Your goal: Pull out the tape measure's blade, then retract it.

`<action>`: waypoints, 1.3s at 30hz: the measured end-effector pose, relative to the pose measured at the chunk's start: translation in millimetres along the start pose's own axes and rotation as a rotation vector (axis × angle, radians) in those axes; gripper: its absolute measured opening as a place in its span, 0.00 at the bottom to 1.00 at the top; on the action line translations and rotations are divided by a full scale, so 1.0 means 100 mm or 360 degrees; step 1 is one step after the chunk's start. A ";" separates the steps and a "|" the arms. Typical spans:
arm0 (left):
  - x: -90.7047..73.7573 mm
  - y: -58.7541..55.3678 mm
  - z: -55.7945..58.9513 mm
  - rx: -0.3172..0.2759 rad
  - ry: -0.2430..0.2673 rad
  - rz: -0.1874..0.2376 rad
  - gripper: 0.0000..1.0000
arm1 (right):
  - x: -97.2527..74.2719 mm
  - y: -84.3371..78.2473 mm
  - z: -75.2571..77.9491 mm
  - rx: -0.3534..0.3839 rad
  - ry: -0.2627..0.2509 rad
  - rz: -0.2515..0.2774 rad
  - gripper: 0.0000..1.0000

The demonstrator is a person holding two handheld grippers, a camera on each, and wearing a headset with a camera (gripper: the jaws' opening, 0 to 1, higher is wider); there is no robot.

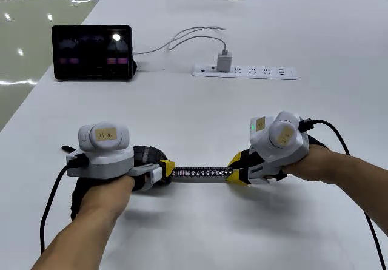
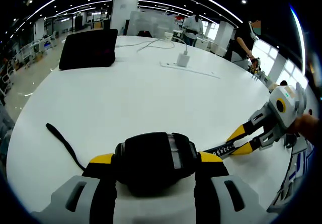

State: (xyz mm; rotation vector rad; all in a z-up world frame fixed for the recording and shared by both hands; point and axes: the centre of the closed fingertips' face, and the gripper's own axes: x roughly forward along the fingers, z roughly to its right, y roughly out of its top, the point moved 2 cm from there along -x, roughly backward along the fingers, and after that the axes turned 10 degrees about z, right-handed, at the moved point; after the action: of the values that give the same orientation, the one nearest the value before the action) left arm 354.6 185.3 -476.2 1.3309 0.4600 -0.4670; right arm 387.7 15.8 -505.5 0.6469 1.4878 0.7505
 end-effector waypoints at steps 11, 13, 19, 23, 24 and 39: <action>0.00 0.00 0.00 -0.0004 -0.0005 -0.0004 0.57 | 0.06 0.04 -0.01 0.0000 0.0012 0.0009 0.10; 0.01 0.00 0.00 -0.0005 -0.0005 -0.0005 0.57 | 0.07 0.05 -0.01 0.0000 0.0014 0.0011 0.10; 0.01 0.00 -0.01 -0.0006 -0.0006 -0.0006 0.57 | 0.09 0.07 -0.01 -0.0001 0.0020 0.0014 0.10; 0.02 0.00 -0.01 -0.0006 -0.0007 -0.0006 0.57 | 0.11 0.08 -0.01 0.0000 0.0024 0.0016 0.10; 0.02 0.00 -0.01 -0.0007 -0.0007 -0.0006 0.57 | 0.11 0.08 -0.01 0.0001 0.0026 0.0017 0.10; 0.01 0.00 -0.01 -0.0012 -0.0012 -0.0010 0.57 | 0.21 0.15 -0.03 -0.0008 0.0043 0.0030 0.10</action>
State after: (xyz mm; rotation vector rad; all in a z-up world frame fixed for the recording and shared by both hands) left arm 355.5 186.1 -477.2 1.3202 0.4595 -0.4748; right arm 383.0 41.4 -506.7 0.6498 1.5055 0.7798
